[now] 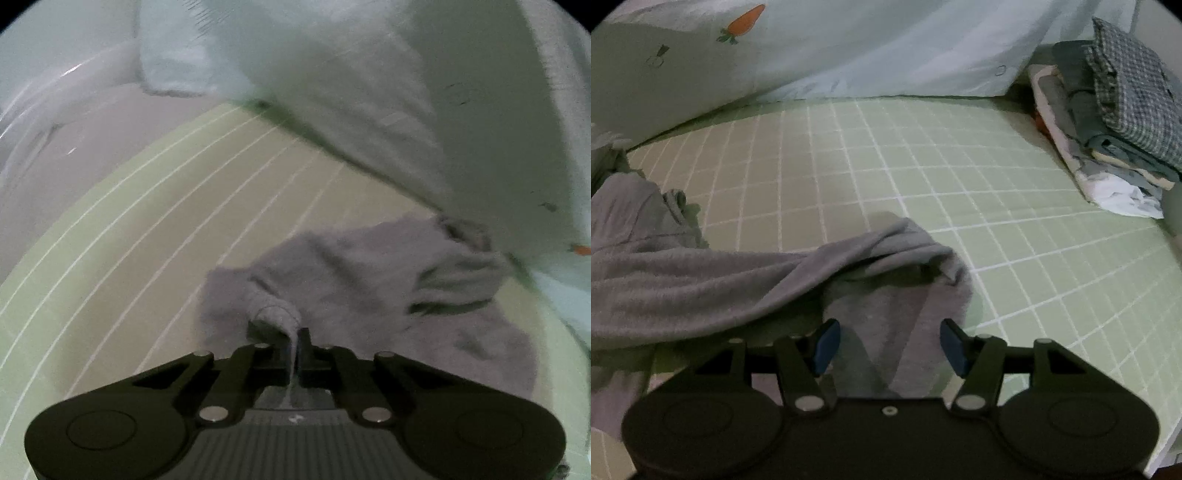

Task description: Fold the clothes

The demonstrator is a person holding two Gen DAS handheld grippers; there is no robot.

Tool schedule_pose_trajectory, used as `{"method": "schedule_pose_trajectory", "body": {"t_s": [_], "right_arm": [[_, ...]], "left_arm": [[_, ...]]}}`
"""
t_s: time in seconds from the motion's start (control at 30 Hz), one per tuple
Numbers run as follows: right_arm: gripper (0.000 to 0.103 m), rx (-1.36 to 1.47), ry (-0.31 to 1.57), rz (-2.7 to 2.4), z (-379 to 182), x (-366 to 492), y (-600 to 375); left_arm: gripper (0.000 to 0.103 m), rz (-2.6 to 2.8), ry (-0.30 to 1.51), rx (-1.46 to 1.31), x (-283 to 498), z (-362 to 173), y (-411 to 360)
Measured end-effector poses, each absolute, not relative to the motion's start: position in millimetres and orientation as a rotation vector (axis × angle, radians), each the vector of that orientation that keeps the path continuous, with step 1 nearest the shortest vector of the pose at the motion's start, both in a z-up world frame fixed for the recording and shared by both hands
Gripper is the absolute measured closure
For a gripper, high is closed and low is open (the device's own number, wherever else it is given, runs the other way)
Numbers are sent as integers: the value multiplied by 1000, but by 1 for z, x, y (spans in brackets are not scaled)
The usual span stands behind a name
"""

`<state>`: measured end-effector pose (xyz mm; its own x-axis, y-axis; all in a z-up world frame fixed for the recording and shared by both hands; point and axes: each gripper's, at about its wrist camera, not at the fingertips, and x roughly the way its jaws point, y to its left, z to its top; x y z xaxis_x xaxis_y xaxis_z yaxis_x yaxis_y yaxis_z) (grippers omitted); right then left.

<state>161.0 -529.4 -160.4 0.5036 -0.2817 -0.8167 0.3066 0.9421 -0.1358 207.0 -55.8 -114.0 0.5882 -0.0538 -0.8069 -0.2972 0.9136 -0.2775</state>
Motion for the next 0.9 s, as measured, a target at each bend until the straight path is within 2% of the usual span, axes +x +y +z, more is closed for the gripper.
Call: {"method": "schedule_pose_trajectory", "body": {"t_s": [0.3, 0.43, 0.47, 0.53, 0.57, 0.6, 0.67, 0.9], "right_arm": [[43, 70, 981, -370, -165, 176, -549], [45, 91, 973, -388, -165, 190, -562], [45, 95, 970, -390, -165, 193, -564], [46, 91, 960, -391, -163, 197, -565], [46, 81, 952, -393, -162, 197, -564], [45, 71, 946, -395, -162, 197, -562], [45, 49, 937, -396, -160, 196, -558], [37, -59, 851, -376, -144, 193, -536]], "left_arm": [[101, -64, 755, -299, 295, -44, -138], [101, -166, 604, -363, 333, 4, -170], [96, -170, 563, -373, 337, 15, -175], [77, -165, 490, -386, 344, 34, -184], [50, -165, 475, -367, 346, 37, -187], [31, -153, 478, -336, 344, 33, -187], [30, -121, 500, -279, 337, 21, -183], [30, 94, 815, -204, 277, -74, -132]]}}
